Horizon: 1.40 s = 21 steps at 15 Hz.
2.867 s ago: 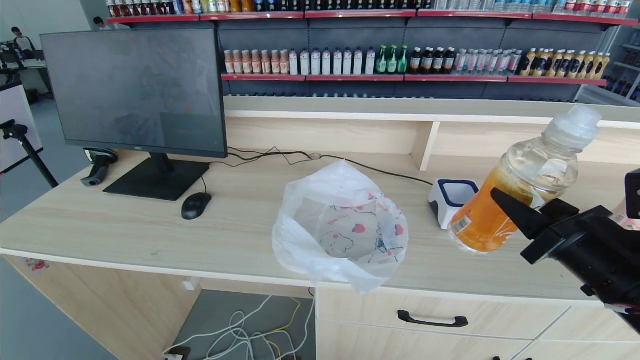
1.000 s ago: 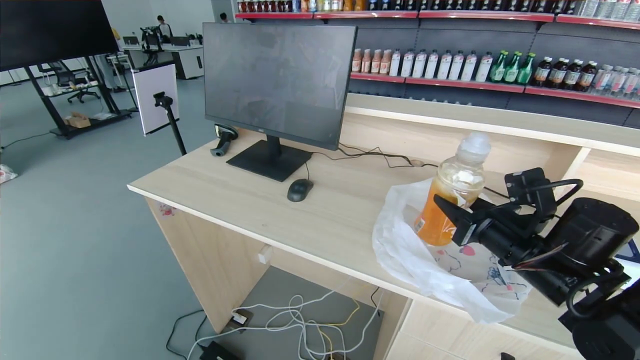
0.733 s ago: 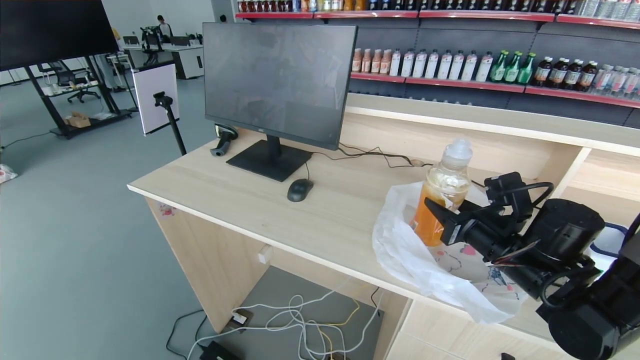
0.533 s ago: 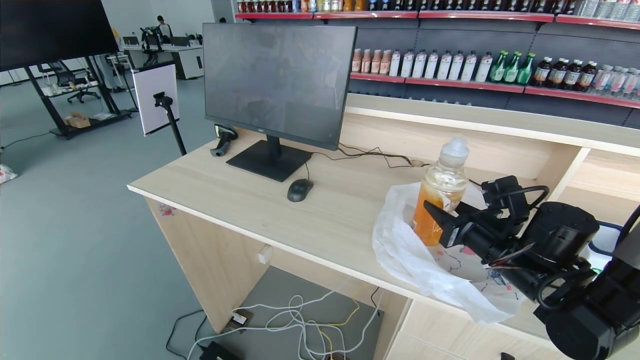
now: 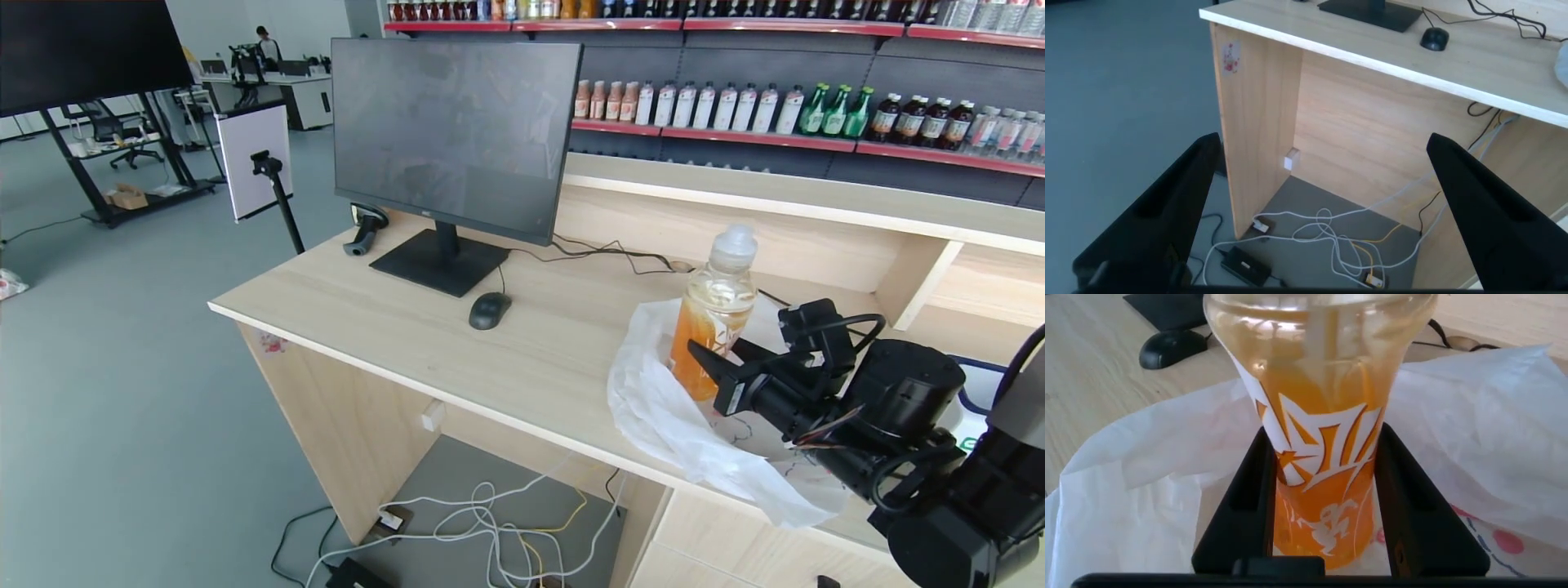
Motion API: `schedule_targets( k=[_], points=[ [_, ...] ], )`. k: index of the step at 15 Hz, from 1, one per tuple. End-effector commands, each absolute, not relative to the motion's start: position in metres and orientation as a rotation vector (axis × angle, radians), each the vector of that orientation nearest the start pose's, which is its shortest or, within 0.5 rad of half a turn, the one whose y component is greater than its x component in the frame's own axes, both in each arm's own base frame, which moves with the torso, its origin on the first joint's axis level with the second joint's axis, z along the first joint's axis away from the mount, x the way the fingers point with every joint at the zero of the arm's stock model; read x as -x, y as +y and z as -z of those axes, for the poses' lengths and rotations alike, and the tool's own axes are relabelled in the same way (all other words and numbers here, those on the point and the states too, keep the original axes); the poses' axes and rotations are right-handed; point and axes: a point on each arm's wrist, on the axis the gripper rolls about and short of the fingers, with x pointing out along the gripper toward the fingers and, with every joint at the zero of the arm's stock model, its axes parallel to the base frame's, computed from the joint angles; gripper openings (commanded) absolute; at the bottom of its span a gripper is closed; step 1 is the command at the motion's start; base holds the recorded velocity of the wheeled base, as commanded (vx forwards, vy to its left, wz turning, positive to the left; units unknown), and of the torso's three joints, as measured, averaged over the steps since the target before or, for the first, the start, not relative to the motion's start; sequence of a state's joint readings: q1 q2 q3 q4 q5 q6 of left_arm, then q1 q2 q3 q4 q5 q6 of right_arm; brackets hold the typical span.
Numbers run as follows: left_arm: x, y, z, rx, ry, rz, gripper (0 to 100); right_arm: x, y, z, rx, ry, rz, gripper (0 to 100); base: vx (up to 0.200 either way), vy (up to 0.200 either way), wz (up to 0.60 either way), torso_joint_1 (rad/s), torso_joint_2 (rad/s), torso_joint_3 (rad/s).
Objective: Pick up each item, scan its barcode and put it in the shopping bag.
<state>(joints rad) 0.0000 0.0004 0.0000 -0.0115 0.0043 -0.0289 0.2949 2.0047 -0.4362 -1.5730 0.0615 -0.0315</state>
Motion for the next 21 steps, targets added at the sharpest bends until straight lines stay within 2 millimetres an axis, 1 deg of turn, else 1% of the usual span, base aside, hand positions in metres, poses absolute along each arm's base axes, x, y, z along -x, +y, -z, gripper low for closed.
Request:
schedule_targets(
  k=[1, 5, 6, 8, 10, 13, 15, 16, 17, 18, 19, 21],
  points=[
    [0.023, 0.000, -0.077, 0.029, -0.011, -0.004, 100, -0.291, 0.090, -0.096, 0.033, 0.000, -0.357, 0, 0.000, 0.000, 0.00, 0.000, 0.00, 0.000],
    [0.023, 0.000, -0.077, 0.029, -0.012, -0.004, 100, -0.287, 0.089, -0.093, 0.034, 0.016, -0.358, 0, 0.000, 0.000, 0.00, 0.000, 0.00, 0.000],
    [0.023, 0.000, -0.077, 0.029, -0.012, -0.004, 100, -0.285, 0.088, -0.092, 0.030, 0.027, -0.359, 100, 0.000, 0.000, 0.00, 0.000, 0.00, 0.000],
    [0.023, 0.000, -0.077, 0.029, -0.012, -0.004, 100, -0.284, 0.088, -0.092, 0.010, 0.030, -0.357, 100, 0.000, 0.000, 0.00, 0.000, 0.00, 0.000],
    [0.023, 0.000, -0.077, 0.029, -0.012, -0.004, 100, -0.280, 0.087, -0.095, 0.031, 0.026, -0.358, 100, 0.000, 0.000, 0.00, 0.000, 0.00, 0.000],
    [0.023, 0.000, -0.077, 0.029, -0.012, -0.004, 100, -0.277, 0.085, -0.103, 0.025, 0.000, -0.354, 100, 0.000, 0.000, 0.00, 0.000, 0.00, 0.000],
    [0.023, 0.000, -0.077, 0.029, -0.012, -0.004, 100, -0.272, 0.077, -0.110, 0.024, -0.020, -0.331, 100, 0.000, 0.000, 0.00, 0.000, 0.00, 0.000],
    [0.023, 0.000, -0.077, 0.029, -0.012, -0.004, 100, -0.271, 0.076, -0.112, 0.024, -0.024, -0.330, 100, 0.000, 0.000, 0.00, 0.000, 0.00, 0.000],
    [0.023, 0.000, -0.077, 0.029, -0.012, -0.004, 100, -0.268, 0.075, -0.119, 0.020, -0.048, -0.328, 100, 0.000, 0.000, 0.00, 0.000, 0.00, 0.000],
    [0.023, 0.000, -0.077, 0.029, -0.012, -0.004, 100, -0.268, 0.075, -0.119, 0.020, -0.048, -0.328, 100, 0.000, 0.000, 0.00, 0.000, 0.00, 0.000],
    [0.023, 0.000, -0.077, 0.029, -0.012, -0.004, 100, -0.263, 0.073, -0.126, 0.016, -0.071, -0.327, 100, 0.000, 0.000, 0.00, 0.000, 0.00, 0.000],
    [0.023, 0.000, -0.077, 0.031, -0.011, -0.006, 100, -0.257, 0.072, -0.129, 0.015, -0.079, -0.327, 100, 0.000, 0.000, 0.00, 0.000, 0.00, 0.000]
  ],
)
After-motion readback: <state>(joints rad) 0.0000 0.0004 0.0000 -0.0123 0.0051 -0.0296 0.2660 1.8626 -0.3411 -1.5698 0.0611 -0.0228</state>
